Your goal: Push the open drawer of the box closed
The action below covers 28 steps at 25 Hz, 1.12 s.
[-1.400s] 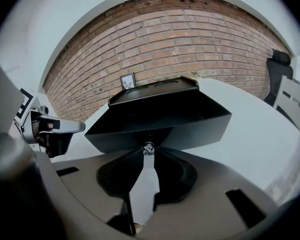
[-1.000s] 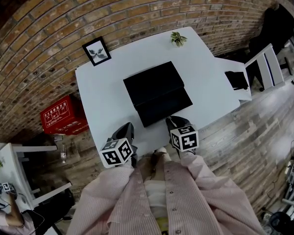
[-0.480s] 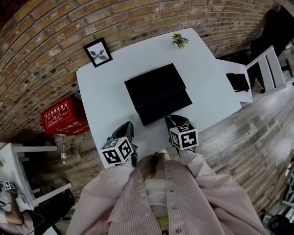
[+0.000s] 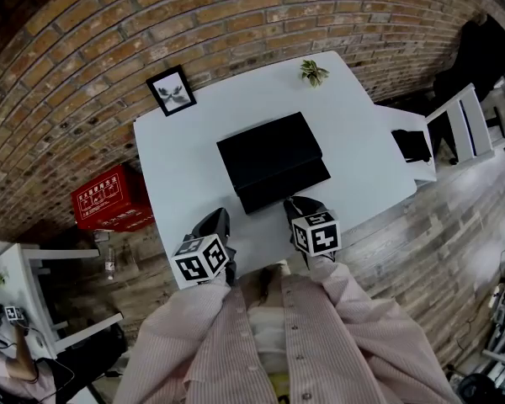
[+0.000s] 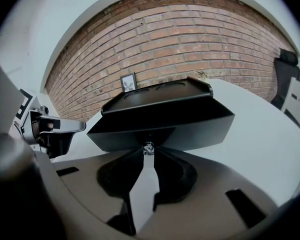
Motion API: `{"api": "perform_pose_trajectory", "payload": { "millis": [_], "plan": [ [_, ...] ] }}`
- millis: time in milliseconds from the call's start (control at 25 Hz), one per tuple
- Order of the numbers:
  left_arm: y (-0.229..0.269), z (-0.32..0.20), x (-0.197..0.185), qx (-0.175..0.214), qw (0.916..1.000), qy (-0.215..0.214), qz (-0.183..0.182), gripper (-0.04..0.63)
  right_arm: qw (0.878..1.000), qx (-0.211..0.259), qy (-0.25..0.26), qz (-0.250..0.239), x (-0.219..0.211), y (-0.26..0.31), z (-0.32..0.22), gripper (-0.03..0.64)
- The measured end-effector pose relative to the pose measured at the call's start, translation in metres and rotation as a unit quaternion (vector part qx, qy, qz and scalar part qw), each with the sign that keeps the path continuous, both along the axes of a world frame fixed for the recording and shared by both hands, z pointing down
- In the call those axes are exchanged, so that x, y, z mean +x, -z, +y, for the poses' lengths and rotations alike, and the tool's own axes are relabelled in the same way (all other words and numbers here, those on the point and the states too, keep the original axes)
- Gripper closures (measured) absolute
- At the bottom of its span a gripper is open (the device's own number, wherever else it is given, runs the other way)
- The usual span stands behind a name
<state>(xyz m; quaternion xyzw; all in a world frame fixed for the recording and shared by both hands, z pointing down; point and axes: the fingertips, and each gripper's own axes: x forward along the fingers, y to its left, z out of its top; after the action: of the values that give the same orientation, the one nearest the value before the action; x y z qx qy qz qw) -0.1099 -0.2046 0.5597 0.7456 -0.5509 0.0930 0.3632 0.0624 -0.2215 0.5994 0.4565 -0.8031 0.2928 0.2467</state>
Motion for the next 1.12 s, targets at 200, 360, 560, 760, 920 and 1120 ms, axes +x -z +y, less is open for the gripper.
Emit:
{"api": "perform_pose_trajectory", "payload": {
  "millis": [200, 360, 560, 760, 920, 1120],
  "plan": [
    [0.001, -0.002, -0.001, 0.001, 1.0000, 0.000, 0.000, 0.600, 1.000, 0.000, 0.001, 0.000, -0.002, 0.001, -0.002, 0.548],
    [0.000, -0.011, -0.001, 0.001, 1.0000, 0.001, 0.000, 0.600, 1.000, -0.002, 0.003, -0.002, -0.003, -0.001, -0.011, 0.548],
    [0.001, -0.014, -0.002, 0.002, 1.0000, 0.003, 0.000, 0.600, 1.000, -0.001, 0.005, -0.002, -0.005, -0.001, -0.015, 0.548],
    [0.002, -0.017, -0.005, 0.003, 1.0000, 0.005, 0.000, 0.600, 1.000, -0.001, 0.005, -0.003, -0.007, 0.000, -0.020, 0.548],
    [0.002, -0.021, -0.006, 0.004, 1.0000, 0.006, -0.001, 0.600, 1.000, -0.001, 0.004, -0.004, -0.008, -0.001, -0.024, 0.548],
    [0.002, -0.025, -0.011, 0.005, 0.9999, 0.014, -0.001, 0.600, 1.000, -0.001, 0.004, -0.006, -0.010, 0.000, -0.030, 0.548]
  ]
}}
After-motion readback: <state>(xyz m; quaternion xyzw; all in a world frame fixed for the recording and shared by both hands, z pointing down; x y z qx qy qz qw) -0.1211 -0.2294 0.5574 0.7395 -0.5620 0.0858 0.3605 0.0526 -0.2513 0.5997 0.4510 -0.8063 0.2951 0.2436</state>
